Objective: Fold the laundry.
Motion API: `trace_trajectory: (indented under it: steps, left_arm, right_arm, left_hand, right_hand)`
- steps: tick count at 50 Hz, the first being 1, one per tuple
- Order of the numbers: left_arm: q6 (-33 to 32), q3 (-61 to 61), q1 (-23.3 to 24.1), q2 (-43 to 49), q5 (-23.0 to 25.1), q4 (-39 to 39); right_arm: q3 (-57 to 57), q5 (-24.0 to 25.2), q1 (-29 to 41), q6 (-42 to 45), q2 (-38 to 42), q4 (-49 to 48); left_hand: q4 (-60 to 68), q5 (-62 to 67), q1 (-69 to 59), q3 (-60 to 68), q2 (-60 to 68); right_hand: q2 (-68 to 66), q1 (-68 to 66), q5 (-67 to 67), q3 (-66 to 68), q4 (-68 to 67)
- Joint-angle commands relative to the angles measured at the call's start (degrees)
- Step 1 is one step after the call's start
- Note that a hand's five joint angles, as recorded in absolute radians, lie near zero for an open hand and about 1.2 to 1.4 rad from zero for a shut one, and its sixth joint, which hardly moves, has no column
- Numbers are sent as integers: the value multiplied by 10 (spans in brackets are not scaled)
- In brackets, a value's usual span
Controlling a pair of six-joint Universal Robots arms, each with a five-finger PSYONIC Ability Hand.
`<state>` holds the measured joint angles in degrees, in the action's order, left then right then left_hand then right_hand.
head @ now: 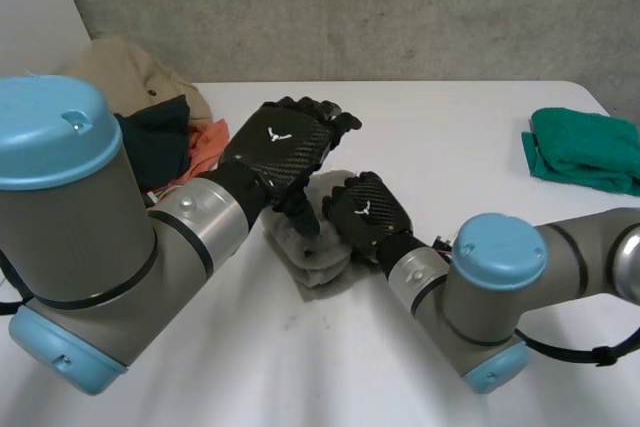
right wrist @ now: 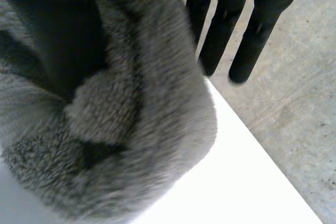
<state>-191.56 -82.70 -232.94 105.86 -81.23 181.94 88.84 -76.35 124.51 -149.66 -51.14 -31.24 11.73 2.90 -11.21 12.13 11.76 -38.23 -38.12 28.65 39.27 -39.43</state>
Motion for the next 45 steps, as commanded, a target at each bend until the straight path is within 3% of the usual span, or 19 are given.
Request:
trace_trajectory:
  steps: [1, 13, 29, 45]
  left_arm:
    - [0, -4, -6, 0, 1, 0]
    - [0, -2, -1, 2, 2, 0]
    - [1, -4, -1, 6, 2, 0]
    - [0, -4, -2, 7, 2, 0]
  right_arm:
    - [36, 46, -24, 1, -32, 56]
    - [64, 57, -49, 2, -42, 56]
    - [6, 54, -45, 3, 13, 55]
    - [-50, 55, -43, 2, 48, 58]
  left_hand:
    - [3, -8, -9, -1, 3]
    - [3, -8, -9, -1, 3]
    - [3, -8, -9, -1, 3]
    - [3, -8, -9, -1, 3]
  right_hand:
    - [93, 92, -97, -103, 105]
    - [147, 146, -151, -157, 159]
    - [12, 11, -17, -23, 24]
    - [11, 10, -15, -21, 23]
